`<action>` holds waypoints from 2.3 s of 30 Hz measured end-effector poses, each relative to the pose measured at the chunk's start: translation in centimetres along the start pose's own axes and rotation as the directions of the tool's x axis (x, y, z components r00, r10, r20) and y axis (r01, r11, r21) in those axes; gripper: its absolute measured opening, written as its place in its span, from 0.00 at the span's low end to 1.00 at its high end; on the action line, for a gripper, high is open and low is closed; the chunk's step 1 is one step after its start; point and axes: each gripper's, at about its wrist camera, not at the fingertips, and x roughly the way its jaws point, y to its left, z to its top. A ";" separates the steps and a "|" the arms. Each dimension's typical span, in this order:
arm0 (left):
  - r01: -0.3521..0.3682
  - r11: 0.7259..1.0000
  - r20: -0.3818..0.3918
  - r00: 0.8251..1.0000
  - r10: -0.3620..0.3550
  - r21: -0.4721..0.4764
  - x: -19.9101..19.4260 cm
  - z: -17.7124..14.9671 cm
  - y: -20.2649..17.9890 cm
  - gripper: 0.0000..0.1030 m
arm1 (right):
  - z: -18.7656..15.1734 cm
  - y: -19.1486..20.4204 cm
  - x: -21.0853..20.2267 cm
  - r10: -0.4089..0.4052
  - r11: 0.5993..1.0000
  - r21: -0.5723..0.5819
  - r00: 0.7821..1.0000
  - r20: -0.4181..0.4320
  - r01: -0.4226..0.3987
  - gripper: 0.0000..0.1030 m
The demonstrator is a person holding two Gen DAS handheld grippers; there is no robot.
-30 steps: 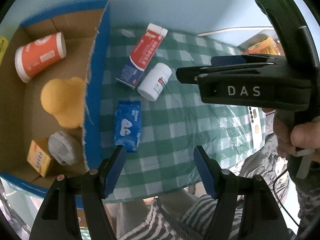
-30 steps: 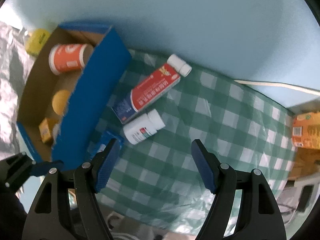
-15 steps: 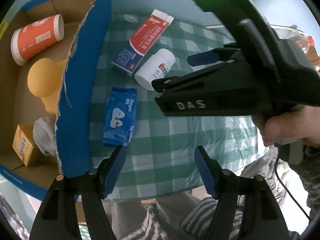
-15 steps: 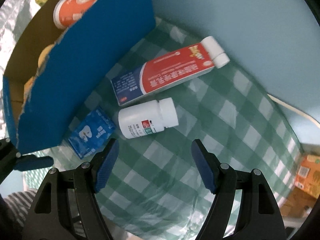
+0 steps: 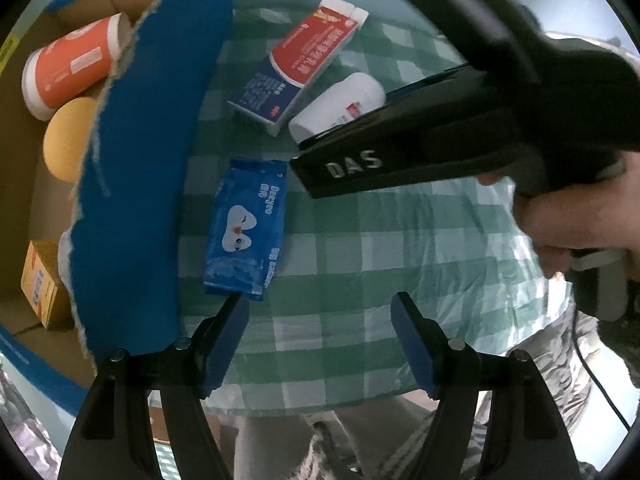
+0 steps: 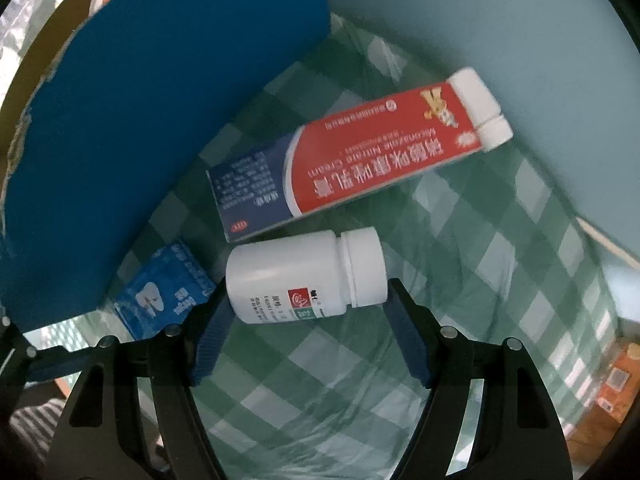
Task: Organize objects
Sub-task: 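Move both grippers to the table, right gripper grasping the white pill bottle, then grasp the blue tissue pack with the left gripper while the right holds the bottle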
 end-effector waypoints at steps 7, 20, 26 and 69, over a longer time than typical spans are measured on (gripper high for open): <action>-0.085 0.996 0.018 0.996 0.085 0.026 1.2 1.2 -0.6 0.73 | -2.7 -3.1 -0.6 0.012 0.993 0.116 1.000 0.024 -0.014 0.71; -0.221 0.975 0.004 0.975 0.222 -0.012 3.0 3.1 -0.2 0.70 | -10.4 -7.9 -1.4 0.029 0.928 0.370 0.998 0.049 -0.045 0.71; -0.283 0.959 -0.006 0.959 0.283 0.005 4.6 4.0 -0.7 0.79 | -12.9 -7.7 -1.8 0.020 0.908 0.417 0.998 0.062 -0.044 0.71; -0.188 0.974 -0.053 0.982 0.183 -0.128 5.2 4.9 0.0 0.78 | -22.3 -9.7 -4.6 -0.057 0.885 0.466 0.994 0.090 0.009 0.75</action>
